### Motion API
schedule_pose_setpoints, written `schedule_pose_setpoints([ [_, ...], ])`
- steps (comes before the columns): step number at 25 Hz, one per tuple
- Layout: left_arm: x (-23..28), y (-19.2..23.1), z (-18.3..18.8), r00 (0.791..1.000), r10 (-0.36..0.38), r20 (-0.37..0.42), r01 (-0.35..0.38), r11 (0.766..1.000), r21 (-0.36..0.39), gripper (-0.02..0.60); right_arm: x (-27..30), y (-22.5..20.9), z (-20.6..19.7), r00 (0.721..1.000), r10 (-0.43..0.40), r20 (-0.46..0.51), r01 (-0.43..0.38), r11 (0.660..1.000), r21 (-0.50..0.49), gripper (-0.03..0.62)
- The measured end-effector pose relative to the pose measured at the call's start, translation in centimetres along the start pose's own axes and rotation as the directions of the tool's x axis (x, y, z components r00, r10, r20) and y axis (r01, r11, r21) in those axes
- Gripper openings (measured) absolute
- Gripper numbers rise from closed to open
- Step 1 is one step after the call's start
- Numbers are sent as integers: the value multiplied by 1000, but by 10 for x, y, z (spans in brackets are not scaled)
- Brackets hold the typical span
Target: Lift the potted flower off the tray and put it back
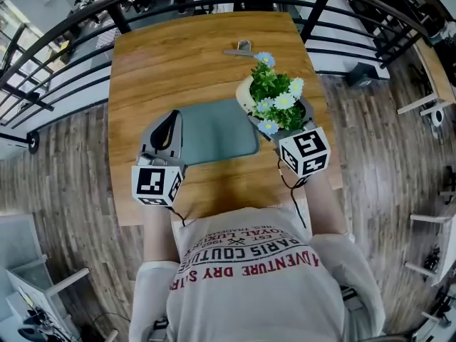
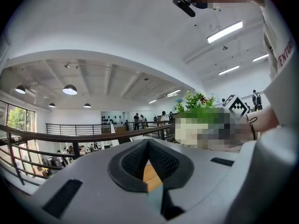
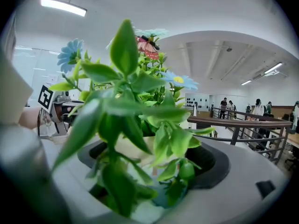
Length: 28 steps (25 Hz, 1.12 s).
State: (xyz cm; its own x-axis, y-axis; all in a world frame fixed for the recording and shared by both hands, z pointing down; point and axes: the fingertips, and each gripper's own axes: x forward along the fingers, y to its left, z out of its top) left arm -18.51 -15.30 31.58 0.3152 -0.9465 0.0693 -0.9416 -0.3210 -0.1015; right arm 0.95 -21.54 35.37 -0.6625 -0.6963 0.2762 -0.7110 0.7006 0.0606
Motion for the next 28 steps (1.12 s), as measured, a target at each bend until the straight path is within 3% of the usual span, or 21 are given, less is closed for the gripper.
schedule_pose_setpoints([
  [10,-5,-21,1,1000,14,-5,-14,1000,-15,12,-13,8,-9,998,58,-16,-58,998,-25,482],
  [19,-17,-13,-13,1000,24,0,-24,999,-48,12,21,31,-32,986,150,-75,-152,988,-29,482],
  [28,-30,1,-59,997,28,-77,-35,995,-93,12,74,83,-86,932,330,-152,-342,938,-63,482],
])
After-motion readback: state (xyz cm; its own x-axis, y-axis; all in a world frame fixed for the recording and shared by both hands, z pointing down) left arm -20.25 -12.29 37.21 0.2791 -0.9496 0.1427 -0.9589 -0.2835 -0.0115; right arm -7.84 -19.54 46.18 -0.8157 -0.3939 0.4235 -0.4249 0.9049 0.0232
